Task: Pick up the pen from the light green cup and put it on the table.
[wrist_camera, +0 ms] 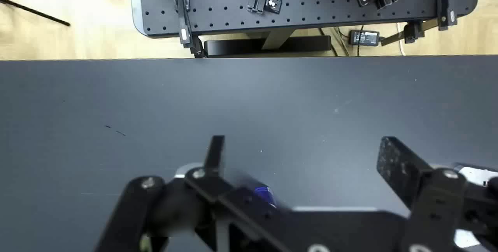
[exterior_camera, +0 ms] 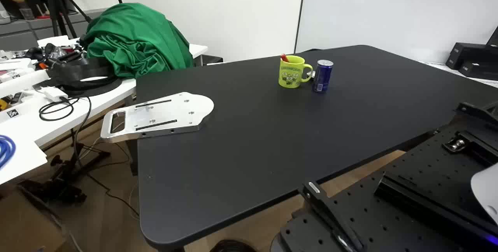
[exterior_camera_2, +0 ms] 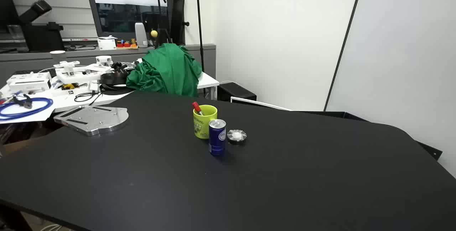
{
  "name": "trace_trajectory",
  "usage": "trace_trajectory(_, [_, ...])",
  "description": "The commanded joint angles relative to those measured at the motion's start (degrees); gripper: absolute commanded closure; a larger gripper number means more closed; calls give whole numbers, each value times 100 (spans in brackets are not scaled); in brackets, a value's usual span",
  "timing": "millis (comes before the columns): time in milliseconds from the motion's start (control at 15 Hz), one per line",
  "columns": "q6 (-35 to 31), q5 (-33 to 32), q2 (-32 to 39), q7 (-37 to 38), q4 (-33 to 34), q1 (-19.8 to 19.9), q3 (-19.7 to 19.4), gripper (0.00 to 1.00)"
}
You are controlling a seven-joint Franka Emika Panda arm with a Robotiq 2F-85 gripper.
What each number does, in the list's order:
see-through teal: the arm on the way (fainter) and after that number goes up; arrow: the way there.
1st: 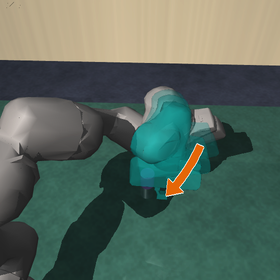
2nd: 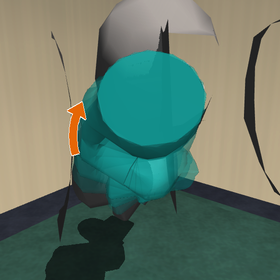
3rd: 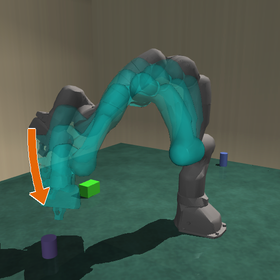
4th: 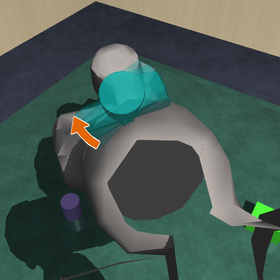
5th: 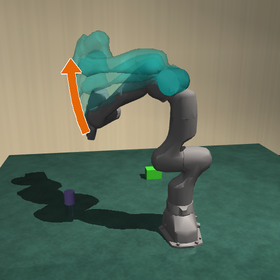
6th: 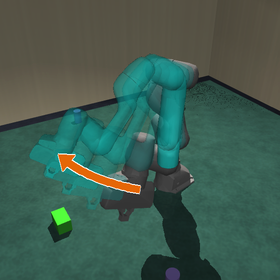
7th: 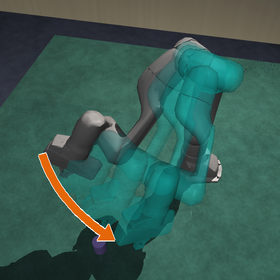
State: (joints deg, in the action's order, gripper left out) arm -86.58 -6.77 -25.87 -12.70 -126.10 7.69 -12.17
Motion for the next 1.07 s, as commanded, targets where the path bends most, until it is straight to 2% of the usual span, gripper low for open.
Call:
trace_trajectory(0, [4, 3, 5, -5, 14, 9, 6, 0])
trace_trajectory(467, [-3, 3, 5, -5, 14, 9, 6, 0])
trace_trajectory(800, [-537, -350, 925, 17, 682, -243, 380, 0])
trace_trajectory(1000, [-760, -871, 1763, -99, 1269, -448, 721, 0])
